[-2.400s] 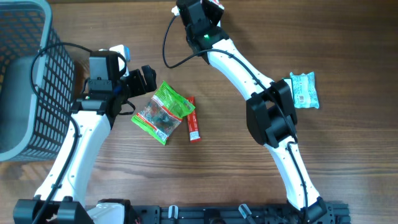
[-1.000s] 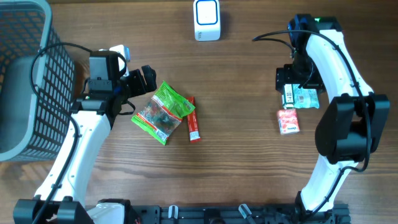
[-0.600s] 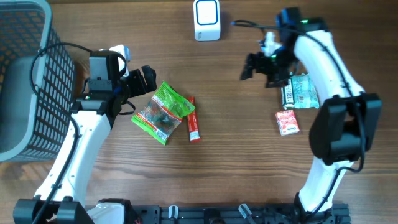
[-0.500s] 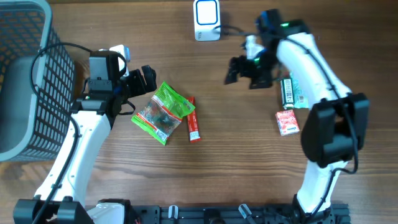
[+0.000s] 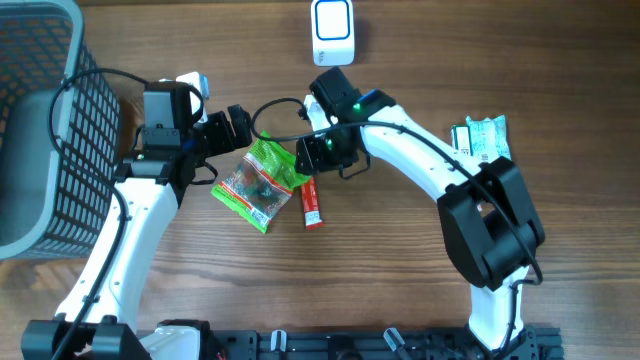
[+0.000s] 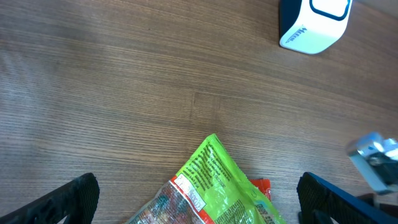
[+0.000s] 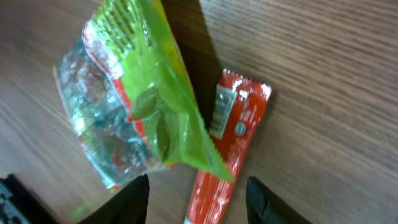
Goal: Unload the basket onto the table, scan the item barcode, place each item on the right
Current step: 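Reach the right gripper to the red stick at table center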
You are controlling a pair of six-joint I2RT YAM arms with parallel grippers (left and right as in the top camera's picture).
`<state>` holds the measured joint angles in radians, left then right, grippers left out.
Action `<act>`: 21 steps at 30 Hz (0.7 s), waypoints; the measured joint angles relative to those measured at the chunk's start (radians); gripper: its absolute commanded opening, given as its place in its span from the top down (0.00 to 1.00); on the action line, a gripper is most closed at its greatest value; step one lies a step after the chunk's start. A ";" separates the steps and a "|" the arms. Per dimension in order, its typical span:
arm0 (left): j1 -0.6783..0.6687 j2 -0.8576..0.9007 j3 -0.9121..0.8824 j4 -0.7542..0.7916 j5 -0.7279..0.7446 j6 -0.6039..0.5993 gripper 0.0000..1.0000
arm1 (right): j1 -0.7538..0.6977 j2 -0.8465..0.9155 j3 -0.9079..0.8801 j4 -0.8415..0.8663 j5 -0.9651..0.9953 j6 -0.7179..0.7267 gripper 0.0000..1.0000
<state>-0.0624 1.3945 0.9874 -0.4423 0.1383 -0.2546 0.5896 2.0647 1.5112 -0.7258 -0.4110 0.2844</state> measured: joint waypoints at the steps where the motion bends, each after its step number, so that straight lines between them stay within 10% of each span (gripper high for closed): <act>1: 0.000 0.000 0.000 0.000 0.000 0.000 0.00 | 0.000 0.000 -0.022 0.038 0.001 0.001 0.50; 9: 0.000 0.000 0.000 0.000 0.000 0.000 0.00 | 0.000 0.000 -0.105 0.197 0.001 0.008 0.73; 13: 0.000 0.000 0.000 0.000 0.000 0.000 0.00 | 0.000 0.000 -0.106 0.196 0.001 0.008 0.35; 21: 0.000 0.000 0.000 0.000 0.000 0.000 0.00 | 0.000 0.000 -0.107 0.092 0.001 0.007 0.37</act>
<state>-0.0624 1.3945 0.9874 -0.4419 0.1383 -0.2546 0.5896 2.0647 1.4044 -0.6334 -0.4099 0.2913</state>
